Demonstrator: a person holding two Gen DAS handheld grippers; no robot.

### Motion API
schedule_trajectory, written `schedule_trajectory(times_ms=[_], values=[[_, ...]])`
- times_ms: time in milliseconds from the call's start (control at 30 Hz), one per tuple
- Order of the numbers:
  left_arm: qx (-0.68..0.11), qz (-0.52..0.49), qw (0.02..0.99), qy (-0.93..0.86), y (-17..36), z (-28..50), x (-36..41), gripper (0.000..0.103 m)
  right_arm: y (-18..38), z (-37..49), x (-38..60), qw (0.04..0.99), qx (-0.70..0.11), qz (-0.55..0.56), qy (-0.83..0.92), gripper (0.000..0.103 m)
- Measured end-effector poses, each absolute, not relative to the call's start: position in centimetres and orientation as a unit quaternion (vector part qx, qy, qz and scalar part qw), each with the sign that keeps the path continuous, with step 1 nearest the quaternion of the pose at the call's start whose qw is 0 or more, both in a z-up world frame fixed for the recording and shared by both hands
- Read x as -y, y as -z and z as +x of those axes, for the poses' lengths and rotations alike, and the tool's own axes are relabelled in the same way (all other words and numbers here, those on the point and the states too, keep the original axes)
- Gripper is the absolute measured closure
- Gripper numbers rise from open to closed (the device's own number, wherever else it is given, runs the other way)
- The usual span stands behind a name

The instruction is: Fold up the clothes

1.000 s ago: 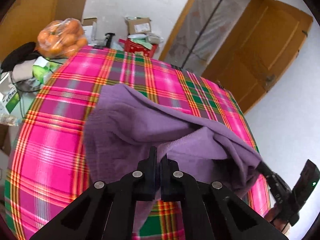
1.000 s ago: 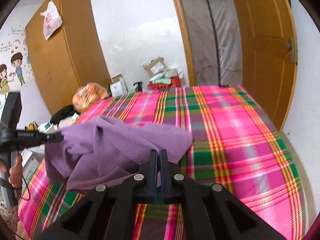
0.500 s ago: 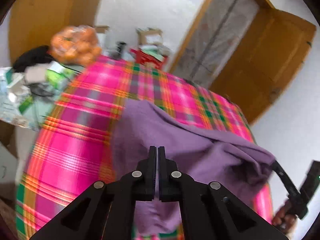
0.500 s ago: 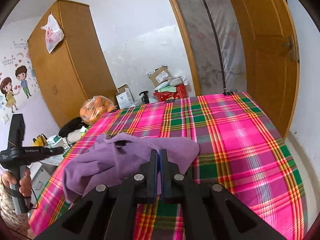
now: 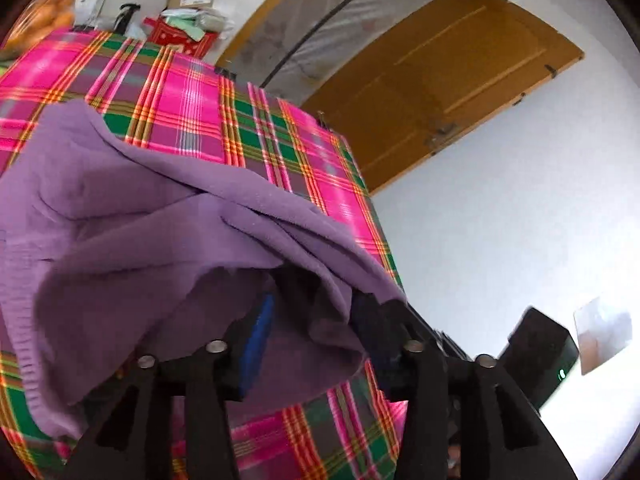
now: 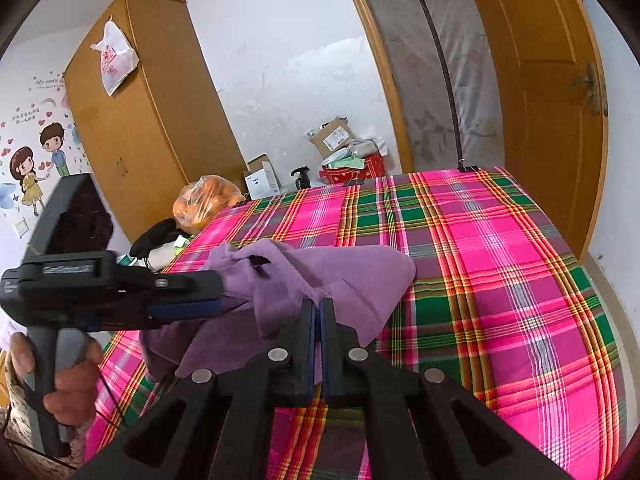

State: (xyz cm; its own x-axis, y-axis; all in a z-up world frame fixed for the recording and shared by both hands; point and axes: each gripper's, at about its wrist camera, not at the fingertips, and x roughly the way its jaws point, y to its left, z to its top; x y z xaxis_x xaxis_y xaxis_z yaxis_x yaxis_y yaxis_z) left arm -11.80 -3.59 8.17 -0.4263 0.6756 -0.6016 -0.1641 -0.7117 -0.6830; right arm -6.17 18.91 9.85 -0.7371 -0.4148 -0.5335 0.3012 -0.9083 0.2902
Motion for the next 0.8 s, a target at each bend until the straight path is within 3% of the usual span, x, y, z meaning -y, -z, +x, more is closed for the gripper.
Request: schedule_trajectory(times_ms=[567, 700, 800], values=[[0.311, -0.521, 0.235, -0.759, -4.7, -14.7, 0.5, 0.053, -9.2, -6.9, -19.6, 0.203, 0.104, 0.314, 0.922, 0.101], [0.302, -0.526, 0.232, -0.760, -4.3, -15.1, 0.0, 0.100, -8.7, -6.9, -19.4, 0.200, 0.102, 0.320, 0.920, 0.101], [0.291, -0.516, 0.215, -0.777, -4.6, -14.8, 0.3, 0.100, -8.6, -6.7, -19.6, 0.195, 0.104, 0.320, 0.922, 0.101]])
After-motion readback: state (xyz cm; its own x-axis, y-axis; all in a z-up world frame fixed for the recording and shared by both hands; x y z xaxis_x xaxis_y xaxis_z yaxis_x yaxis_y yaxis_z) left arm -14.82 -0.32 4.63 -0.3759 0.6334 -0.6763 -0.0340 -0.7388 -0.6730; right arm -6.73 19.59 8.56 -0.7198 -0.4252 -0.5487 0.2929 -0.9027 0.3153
